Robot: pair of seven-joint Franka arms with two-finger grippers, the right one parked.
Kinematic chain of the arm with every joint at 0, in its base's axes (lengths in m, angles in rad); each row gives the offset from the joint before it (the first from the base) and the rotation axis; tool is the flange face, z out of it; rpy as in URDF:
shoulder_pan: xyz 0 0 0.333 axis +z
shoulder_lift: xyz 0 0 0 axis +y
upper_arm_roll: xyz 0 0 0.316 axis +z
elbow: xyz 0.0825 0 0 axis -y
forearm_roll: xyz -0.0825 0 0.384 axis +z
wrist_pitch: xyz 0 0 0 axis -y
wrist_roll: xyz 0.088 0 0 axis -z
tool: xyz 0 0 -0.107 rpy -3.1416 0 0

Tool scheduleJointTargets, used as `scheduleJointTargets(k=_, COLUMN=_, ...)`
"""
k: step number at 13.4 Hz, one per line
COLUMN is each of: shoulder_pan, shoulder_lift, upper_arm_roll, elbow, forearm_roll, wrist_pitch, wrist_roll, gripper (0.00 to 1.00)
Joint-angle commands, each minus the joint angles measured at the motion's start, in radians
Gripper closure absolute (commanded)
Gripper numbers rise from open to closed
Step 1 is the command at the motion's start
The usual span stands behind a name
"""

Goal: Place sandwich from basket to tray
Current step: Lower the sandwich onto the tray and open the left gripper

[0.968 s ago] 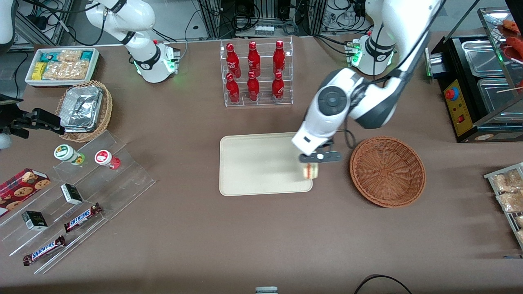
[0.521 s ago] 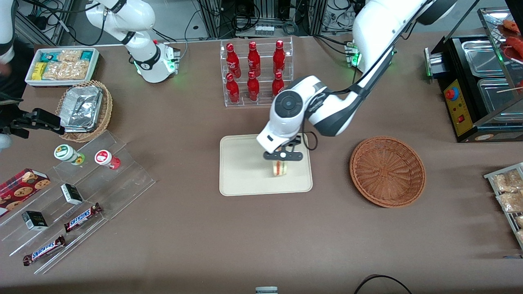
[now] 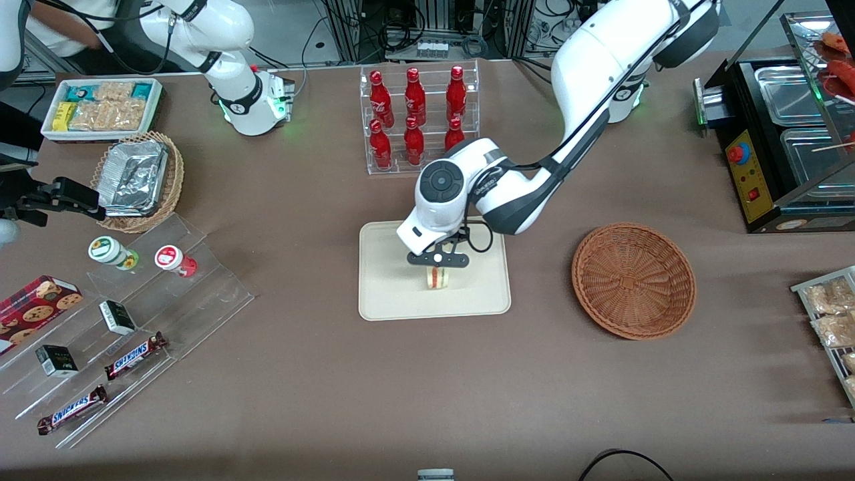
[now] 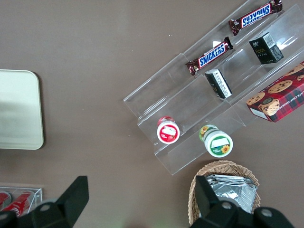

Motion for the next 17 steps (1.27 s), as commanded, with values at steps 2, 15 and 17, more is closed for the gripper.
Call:
scheduleJointTargets(k=2, shoulder_pan=-0.033, shoulder_lift=0.060, upper_arm_roll=0.004, elbow=0.079, forearm_roll=0.043, wrist_pitch=-0.032, wrist_roll=-0.085, gripper=1.00)
scheduleJointTargets(k=15, shoulder_pan=-0.062, shoulder_lift=0.100, upper_arm_roll=0.017, elbow=0.078, forearm_roll=0.079, wrist_pitch=-0.009, wrist_roll=-0.110, gripper=1.00)
scheduleJointTargets(k=17, shoulder_pan=-0.062, shoulder_lift=0.104, upper_arm_roll=0.017, elbow=0.078, forearm_roll=0.092, wrist_pitch=-0.008, wrist_roll=-0.115, gripper=0.53)
